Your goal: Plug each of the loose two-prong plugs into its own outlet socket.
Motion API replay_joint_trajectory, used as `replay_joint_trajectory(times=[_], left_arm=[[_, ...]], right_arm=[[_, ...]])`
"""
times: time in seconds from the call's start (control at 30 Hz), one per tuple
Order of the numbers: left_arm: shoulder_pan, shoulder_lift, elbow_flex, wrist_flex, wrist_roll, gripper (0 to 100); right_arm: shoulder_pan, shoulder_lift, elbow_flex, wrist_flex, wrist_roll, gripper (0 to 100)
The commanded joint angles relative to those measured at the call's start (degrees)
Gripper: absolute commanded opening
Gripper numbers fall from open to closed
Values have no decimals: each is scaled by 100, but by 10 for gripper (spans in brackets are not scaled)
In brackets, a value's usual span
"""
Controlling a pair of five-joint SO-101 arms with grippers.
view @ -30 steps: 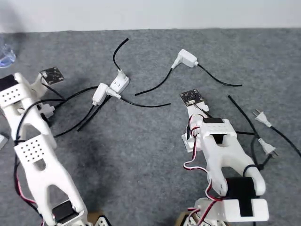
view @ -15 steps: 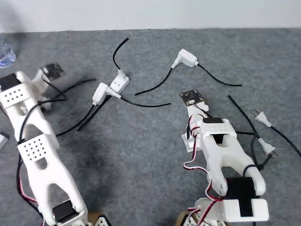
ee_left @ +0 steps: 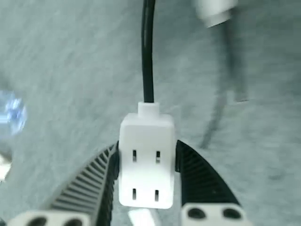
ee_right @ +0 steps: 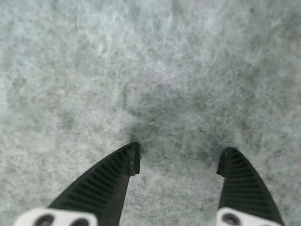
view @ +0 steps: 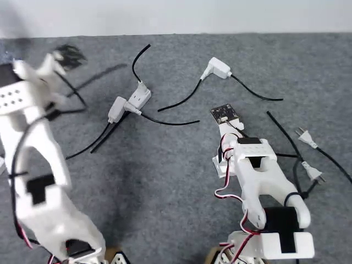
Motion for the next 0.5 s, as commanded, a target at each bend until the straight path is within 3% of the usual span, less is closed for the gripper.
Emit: replay_joint_trajectory(times=[0.0,0.3,0.47], left_arm=[[756,-1442,1262,18,88,12],[2620,-1908,2457,-44,1284,12],[3631,-1925,3257,-844,1890,12]], right_arm=[[92,-119,-9,-145,79,273],[1147,-286,-193,-189,-176,273],[1648,-338,-185,-532,-721,273]])
